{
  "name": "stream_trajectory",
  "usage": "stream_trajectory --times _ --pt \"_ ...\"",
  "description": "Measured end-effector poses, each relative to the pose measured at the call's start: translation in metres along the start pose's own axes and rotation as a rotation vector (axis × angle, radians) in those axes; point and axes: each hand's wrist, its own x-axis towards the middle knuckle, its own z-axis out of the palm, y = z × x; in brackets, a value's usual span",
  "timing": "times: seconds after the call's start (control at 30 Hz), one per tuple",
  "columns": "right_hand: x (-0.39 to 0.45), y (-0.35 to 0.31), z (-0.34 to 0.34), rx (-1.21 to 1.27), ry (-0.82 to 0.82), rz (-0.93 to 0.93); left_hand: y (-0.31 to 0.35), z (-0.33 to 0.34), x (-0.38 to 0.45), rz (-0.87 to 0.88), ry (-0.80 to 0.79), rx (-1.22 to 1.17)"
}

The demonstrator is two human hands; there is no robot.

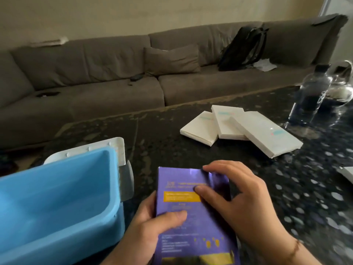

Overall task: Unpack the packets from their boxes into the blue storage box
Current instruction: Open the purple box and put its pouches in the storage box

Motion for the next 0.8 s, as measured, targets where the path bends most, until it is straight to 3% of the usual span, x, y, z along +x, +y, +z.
stream_trajectory --times 0.23,0.37,0.5,0.8 --pt "0.006 0.002 -0.006 -0.024 0.094 0.007 0.02 0.001 0.003 0.021 -0.141 0.239" --pt "0.005 0.003 -0.006 -0.11 0.108 -0.087 0.029 0.0 0.001 0.008 -0.161 0.322" --pt "0.004 0.002 -0.005 -0.231 0.129 -0.221 0.032 -0.002 -0.001 -0.005 -0.149 0.345" --pt "0.005 0.003 -0.006 -0.311 0.153 -0.282 0.032 -0.004 -0.002 -0.016 -0.154 0.346"
